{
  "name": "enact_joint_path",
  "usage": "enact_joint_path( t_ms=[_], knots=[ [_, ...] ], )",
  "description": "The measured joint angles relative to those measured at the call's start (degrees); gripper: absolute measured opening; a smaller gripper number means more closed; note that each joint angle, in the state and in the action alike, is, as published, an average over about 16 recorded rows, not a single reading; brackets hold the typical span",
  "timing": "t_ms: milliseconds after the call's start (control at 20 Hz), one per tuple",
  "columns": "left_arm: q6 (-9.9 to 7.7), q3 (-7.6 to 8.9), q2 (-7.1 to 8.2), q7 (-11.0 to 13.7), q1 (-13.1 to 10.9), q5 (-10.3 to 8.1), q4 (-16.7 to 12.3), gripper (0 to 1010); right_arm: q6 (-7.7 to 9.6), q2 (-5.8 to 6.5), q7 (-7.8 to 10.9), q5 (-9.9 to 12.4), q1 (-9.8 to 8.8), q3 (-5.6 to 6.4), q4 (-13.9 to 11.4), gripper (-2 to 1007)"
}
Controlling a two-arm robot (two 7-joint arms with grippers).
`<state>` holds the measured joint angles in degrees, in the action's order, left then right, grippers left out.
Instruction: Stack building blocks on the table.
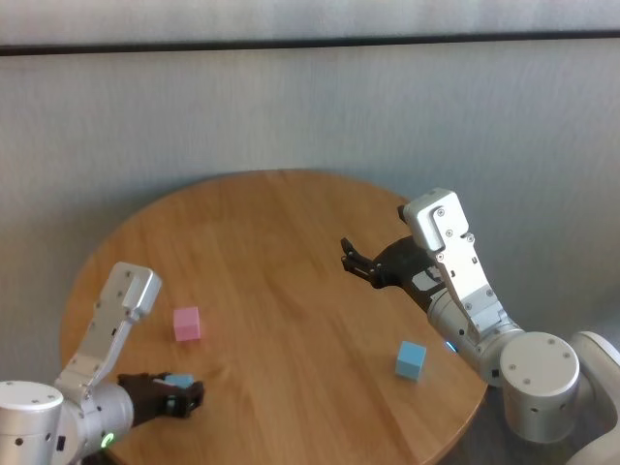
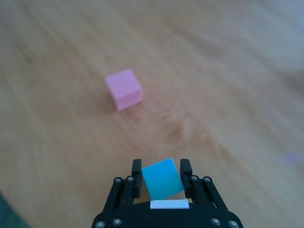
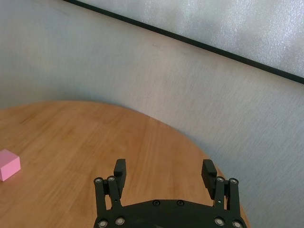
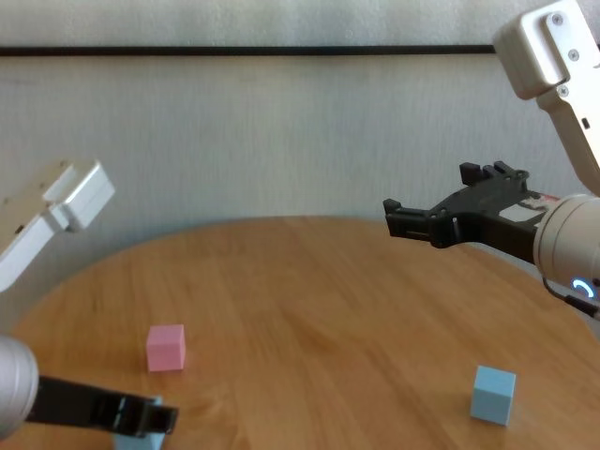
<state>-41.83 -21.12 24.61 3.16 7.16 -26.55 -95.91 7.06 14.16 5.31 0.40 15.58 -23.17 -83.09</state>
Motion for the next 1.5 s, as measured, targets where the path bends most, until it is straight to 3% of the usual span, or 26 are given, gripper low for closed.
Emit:
enact_joint_path(
  t_ms=[400,700,1050,1300,1500],
  knots=[
    [3.47,-2.86,-0.84,5.0,3.0,1.70,1.3,509,0.00,0.00,0.00,0.0,0.00,0.00,0.0,1001],
    [5.97,-7.24,-1.98,10.1,7.3,4.15,4.4,509,0.00,0.00,0.00,0.0,0.00,0.00,0.0,1001],
    [7.69,-12.36,-2.69,15.1,12.3,8.03,8.9,509,0.00,0.00,0.00,0.0,0.00,0.00,0.0,1001],
    [8.55,-14.76,-2.41,17.0,14.7,10.89,11.3,508,0.00,0.00,0.00,0.0,0.00,0.00,0.0,1001],
    [8.89,-15.71,-2.01,17.7,15.6,12.48,12.3,508,0.00,0.00,0.00,0.0,0.00,0.00,0.0,1001]
  ],
)
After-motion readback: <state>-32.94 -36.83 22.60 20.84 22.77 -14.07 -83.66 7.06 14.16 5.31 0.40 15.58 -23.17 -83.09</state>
